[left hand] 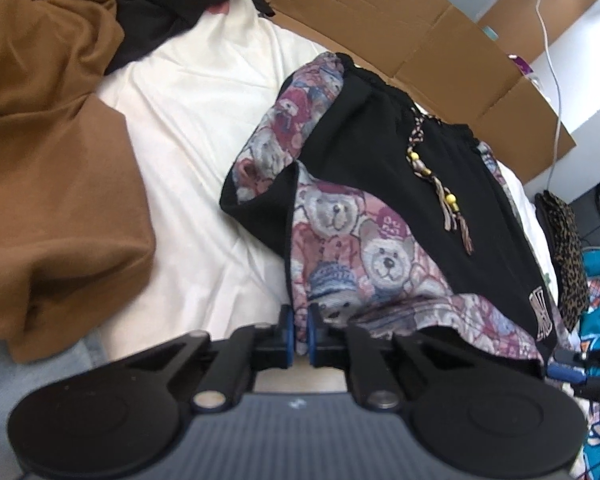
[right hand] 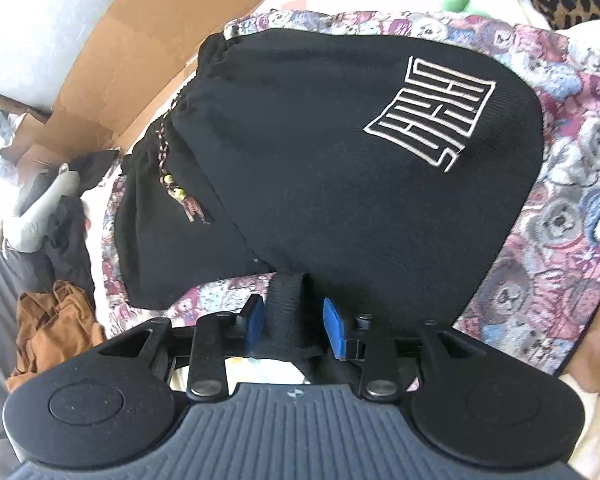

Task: Fold clothes

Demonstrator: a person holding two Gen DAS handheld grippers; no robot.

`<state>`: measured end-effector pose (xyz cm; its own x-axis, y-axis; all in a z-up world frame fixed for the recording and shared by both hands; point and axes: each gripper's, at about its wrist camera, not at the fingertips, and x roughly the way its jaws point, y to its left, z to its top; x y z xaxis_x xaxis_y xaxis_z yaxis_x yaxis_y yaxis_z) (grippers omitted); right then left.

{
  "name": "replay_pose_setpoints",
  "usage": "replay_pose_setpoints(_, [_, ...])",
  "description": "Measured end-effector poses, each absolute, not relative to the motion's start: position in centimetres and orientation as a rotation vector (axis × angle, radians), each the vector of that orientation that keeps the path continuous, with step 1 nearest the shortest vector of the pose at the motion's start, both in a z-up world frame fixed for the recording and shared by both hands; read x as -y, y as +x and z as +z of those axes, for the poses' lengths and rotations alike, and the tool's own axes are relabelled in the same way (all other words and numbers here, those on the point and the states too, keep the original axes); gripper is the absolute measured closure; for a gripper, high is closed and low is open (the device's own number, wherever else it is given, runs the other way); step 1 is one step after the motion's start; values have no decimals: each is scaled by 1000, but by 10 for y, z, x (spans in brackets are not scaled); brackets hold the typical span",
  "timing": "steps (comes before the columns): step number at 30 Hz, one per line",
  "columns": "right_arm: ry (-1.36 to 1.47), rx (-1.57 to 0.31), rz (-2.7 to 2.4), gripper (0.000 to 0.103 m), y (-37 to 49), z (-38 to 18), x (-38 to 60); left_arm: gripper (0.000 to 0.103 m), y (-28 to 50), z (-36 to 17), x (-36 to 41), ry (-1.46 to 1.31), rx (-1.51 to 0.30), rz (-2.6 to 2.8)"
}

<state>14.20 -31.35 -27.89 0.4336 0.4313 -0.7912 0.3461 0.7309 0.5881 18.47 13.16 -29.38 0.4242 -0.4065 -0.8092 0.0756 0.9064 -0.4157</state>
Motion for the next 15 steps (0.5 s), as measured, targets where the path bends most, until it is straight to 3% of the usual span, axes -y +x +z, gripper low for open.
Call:
replay_pose_setpoints(6, [873,-1190,99,70,148,-297,306,97,173,-285,-142,-354,-1106,-289])
replay_pose_setpoints(9, [864,-1193,114,102,149,-298,303,97,167,-281,-147,-352,-1111,-281])
replay_pose_setpoints(15, [829,-1213,162,102,137,-286,294,98,149,-263,-155,-333,-1126,-279])
